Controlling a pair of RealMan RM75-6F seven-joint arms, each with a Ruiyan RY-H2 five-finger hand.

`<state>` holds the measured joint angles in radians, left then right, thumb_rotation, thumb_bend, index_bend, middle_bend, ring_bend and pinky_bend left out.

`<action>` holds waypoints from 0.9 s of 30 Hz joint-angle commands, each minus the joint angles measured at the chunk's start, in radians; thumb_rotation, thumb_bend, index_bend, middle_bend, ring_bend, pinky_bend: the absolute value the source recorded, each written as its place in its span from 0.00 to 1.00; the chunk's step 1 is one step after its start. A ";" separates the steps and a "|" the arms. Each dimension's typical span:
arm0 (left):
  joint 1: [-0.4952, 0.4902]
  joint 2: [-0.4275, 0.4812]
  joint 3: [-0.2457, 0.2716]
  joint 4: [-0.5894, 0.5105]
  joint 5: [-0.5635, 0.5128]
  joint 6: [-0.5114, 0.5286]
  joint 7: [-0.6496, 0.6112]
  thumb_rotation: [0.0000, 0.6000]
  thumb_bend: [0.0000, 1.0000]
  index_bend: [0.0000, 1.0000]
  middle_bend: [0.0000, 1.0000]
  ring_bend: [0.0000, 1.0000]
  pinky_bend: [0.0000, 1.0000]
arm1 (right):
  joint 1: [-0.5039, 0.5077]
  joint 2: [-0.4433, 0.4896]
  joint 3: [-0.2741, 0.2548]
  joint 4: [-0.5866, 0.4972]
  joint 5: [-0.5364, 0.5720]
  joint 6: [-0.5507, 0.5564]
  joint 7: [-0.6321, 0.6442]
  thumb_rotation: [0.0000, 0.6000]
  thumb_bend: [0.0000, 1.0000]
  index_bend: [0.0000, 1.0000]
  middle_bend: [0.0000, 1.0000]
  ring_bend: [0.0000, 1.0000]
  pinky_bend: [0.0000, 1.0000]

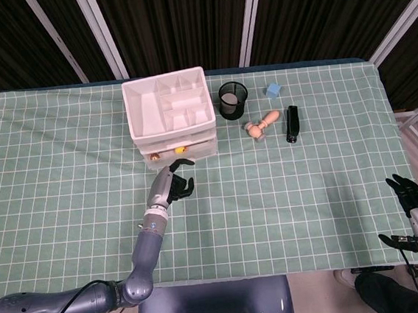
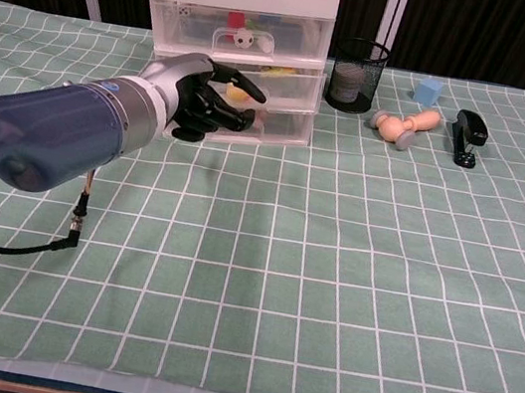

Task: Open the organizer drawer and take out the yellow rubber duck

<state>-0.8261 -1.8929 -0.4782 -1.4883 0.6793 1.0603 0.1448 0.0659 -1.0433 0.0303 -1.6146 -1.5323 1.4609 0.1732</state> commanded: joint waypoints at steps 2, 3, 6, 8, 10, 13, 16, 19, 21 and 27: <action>-0.026 0.040 0.036 0.011 0.079 0.018 0.068 1.00 0.50 0.28 1.00 1.00 1.00 | 0.000 0.001 0.000 -0.001 0.000 0.000 0.002 1.00 0.03 0.00 0.00 0.00 0.22; -0.027 0.041 0.037 0.012 0.084 0.020 0.072 1.00 0.50 0.28 1.00 1.00 1.00 | 0.000 0.001 0.000 -0.001 0.000 0.000 0.002 1.00 0.03 0.00 0.00 0.00 0.22; -0.030 0.057 0.043 0.012 0.112 0.031 0.087 1.00 0.50 0.27 1.00 1.00 1.00 | 0.000 0.001 -0.001 -0.002 -0.001 -0.002 0.000 1.00 0.03 0.00 0.00 0.00 0.22; -0.027 0.069 0.044 0.003 0.115 0.032 0.092 1.00 0.50 0.27 1.00 1.00 1.00 | 0.000 0.000 -0.001 -0.002 -0.001 -0.002 0.000 1.00 0.03 0.00 0.00 0.00 0.22; -0.024 0.079 0.047 -0.004 0.117 0.034 0.100 1.00 0.50 0.27 1.00 1.00 1.00 | 0.000 0.000 0.000 -0.003 0.001 -0.001 0.000 1.00 0.03 0.00 0.00 0.00 0.22; -0.018 0.096 0.052 -0.019 0.118 0.042 0.113 1.00 0.50 0.27 1.00 1.00 1.00 | -0.001 0.001 0.000 -0.004 0.002 -0.002 0.000 1.00 0.03 0.00 0.00 0.00 0.22; -0.011 0.108 0.057 -0.033 0.111 0.046 0.122 1.00 0.50 0.27 1.00 1.00 1.00 | 0.000 0.001 0.000 -0.004 0.003 -0.003 0.000 1.00 0.03 0.00 0.00 0.00 0.22; 0.000 0.123 0.065 -0.053 0.103 0.055 0.133 1.00 0.50 0.27 1.00 1.00 1.00 | 0.000 0.000 0.000 -0.004 0.003 -0.004 -0.001 1.00 0.03 0.00 0.00 0.00 0.22; 0.006 0.131 0.069 -0.061 0.095 0.059 0.139 1.00 0.50 0.27 1.00 1.00 1.00 | 0.000 0.000 0.000 -0.004 0.003 -0.004 -0.002 1.00 0.03 0.00 0.00 0.00 0.22; 0.020 0.148 0.079 -0.070 0.077 0.069 0.153 1.00 0.50 0.27 1.00 1.00 1.00 | 0.000 0.001 0.000 -0.005 0.005 -0.006 -0.001 1.00 0.03 0.00 0.00 0.00 0.22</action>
<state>-0.8072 -1.7463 -0.4003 -1.5577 0.7571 1.1280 0.2966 0.0658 -1.0420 0.0305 -1.6195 -1.5278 1.4550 0.1719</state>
